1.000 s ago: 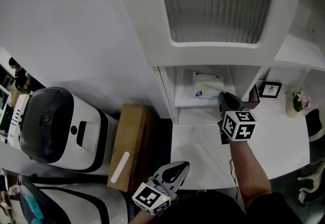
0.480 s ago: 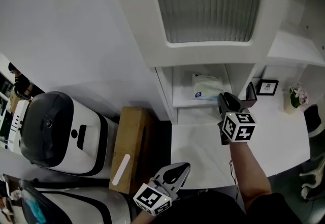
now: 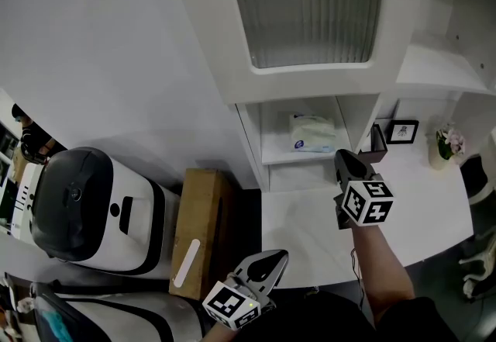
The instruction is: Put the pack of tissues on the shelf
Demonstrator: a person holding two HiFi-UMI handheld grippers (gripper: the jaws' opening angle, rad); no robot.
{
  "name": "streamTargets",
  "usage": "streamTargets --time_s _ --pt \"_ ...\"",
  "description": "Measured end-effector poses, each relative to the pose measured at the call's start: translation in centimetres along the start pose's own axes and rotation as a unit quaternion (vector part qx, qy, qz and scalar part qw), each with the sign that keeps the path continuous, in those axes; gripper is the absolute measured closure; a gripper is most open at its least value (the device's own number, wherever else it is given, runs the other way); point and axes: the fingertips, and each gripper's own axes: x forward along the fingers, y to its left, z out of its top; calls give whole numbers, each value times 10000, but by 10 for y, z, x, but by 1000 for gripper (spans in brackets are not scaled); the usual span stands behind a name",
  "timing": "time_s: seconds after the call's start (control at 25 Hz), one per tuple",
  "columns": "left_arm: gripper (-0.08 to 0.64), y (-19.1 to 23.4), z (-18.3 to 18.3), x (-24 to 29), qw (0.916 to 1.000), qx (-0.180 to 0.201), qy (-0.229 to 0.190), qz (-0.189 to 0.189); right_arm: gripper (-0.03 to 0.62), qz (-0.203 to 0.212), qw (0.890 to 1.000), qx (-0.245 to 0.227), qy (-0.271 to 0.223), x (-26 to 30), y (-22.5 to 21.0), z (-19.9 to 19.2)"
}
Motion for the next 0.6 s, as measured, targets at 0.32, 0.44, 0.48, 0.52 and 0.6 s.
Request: streamTargets --time_s 0.32,0.44,0.48,0.52,0.6 --pt "555 -4 1 -14 9999 35 -27 -130 583 432 9990 4 -138 -37 33 -1" --pt "555 -9 -1 -18 9998 52 -22 -216 583 482 9987 60 -136 -52 44 -6" --pt "555 -9 -2 -20 9997 52 -25 -232 583 503 9986 71 -114 -57 49 -10" --pt "555 -9 -2 -23 9997 55 -34 -247 583 532 9985 71 -71 -62 55 -15" --pt "555 -9 -2 -29 9996 54 -54 -261 583 611 9981 74 44 -72 70 -28"
